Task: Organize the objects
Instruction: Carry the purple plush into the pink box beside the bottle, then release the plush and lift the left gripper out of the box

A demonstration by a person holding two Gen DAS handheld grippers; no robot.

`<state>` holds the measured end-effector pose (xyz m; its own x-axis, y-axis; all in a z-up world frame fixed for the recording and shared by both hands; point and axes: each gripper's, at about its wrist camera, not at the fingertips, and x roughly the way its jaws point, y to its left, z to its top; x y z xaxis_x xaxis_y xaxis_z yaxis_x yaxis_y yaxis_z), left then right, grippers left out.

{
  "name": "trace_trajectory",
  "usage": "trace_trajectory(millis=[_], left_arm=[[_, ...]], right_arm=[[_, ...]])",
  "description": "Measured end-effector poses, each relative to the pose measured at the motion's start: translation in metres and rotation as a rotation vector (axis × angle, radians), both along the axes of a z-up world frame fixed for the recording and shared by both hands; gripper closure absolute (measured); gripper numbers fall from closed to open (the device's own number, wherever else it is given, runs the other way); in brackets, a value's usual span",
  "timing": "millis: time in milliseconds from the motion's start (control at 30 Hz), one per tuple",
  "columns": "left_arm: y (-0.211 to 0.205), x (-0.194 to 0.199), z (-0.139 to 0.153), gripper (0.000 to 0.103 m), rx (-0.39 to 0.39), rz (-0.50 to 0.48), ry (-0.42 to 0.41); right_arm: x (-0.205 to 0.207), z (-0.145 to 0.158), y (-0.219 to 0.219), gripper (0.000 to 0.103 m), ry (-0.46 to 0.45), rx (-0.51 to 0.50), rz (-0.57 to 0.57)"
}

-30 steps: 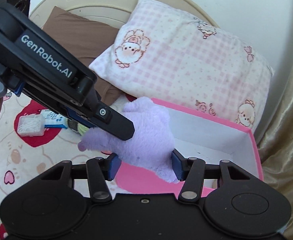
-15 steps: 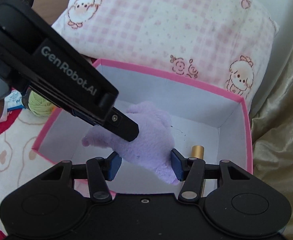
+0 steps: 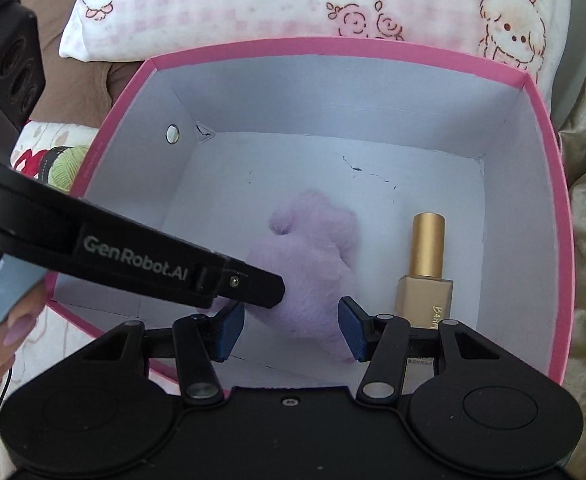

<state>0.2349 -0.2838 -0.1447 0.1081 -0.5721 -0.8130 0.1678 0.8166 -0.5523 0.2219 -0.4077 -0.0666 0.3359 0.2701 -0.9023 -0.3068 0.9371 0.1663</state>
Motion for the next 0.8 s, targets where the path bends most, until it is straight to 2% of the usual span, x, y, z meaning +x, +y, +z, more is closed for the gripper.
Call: trace_trajectory(millis=[200,267,333,400,467,600,733,800], left_arm=[[-0.015,-0.001,-0.012,0.079,-0.041,-0.012,0.029],[-0.018,-0.005,-0.008,0.079,-0.019,-0.017,0.004],[-0.017,-0.009,-0.002,0.071,0.019,-0.019,-0.024],[-0.016,-0.013,0.01,0.071,0.085,-0.03,-0.054],[-0.012,-0.017,0.025,0.07,0.116,-0.044,-0.081],[0.001,-0.033,0.058,0.066,0.143,-0.08,-0.149],[0.023,-0.048,0.089,0.062,0.158,-0.113,-0.168],[0.036,-0.057,0.104,0.062,0.179,-0.123,-0.178]], right_arm=[[-0.004,-0.003,-0.003,0.051,0.0,0.009,-0.012],[-0.006,-0.002,-0.006,0.051,0.0,0.015,-0.026],[-0.009,0.001,-0.008,0.051,-0.005,0.015,-0.038],[-0.014,0.007,-0.009,0.051,-0.016,0.012,-0.044],[-0.023,0.016,-0.01,0.051,-0.041,0.013,-0.05],[-0.041,0.038,-0.006,0.051,-0.087,0.024,-0.083],[-0.057,0.066,0.005,0.05,-0.137,0.012,-0.076],[-0.068,0.083,0.012,0.046,-0.158,0.011,-0.063]])
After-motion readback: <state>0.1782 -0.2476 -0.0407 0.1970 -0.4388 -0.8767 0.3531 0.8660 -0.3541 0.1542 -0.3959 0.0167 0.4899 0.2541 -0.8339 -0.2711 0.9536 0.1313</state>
